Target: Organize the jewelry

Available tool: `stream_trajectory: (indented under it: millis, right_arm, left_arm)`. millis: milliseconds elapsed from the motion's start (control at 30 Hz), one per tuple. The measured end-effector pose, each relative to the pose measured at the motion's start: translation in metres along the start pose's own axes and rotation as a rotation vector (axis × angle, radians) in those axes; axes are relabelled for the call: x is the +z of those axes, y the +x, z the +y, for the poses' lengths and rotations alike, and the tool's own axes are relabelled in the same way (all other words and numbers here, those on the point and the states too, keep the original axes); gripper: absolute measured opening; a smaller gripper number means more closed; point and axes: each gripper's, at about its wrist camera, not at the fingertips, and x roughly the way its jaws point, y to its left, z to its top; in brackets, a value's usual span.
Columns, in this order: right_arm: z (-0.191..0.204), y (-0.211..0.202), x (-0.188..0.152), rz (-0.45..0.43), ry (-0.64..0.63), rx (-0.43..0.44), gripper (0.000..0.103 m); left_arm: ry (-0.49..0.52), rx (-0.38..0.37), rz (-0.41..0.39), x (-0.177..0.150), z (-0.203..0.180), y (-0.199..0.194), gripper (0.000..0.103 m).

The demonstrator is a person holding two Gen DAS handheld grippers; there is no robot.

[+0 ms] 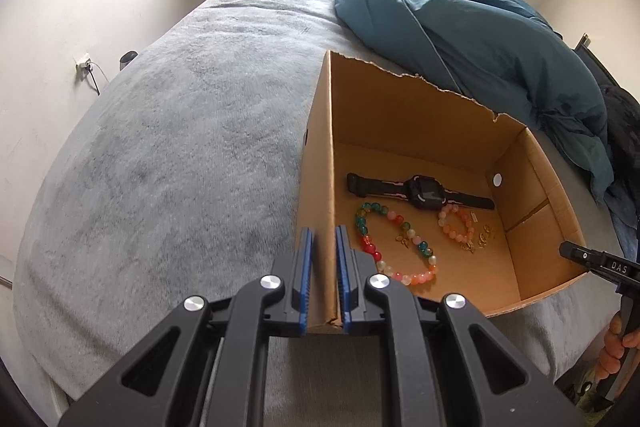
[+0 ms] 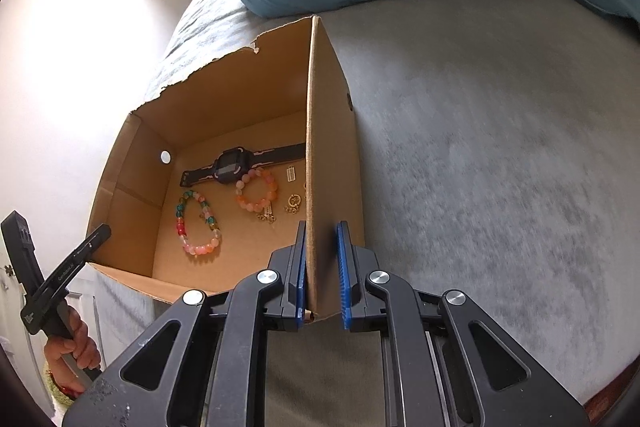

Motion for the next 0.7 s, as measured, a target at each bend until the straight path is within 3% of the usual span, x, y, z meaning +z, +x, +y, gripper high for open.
stream_trajectory:
  millis: [567,700]
  right_arm:
    - [0.004,0.018,-0.004,-0.031,0.022,-0.005,0.012]
    - [0.003,0.019,-0.007,-0.051,0.022,0.007,0.017]
  left_arm:
    - [0.010,0.012,-0.029,-0.032,-0.004,-0.016,0.010]
    - [0.022,0.011,-0.045,-0.036,-0.005,-0.018,0.011]
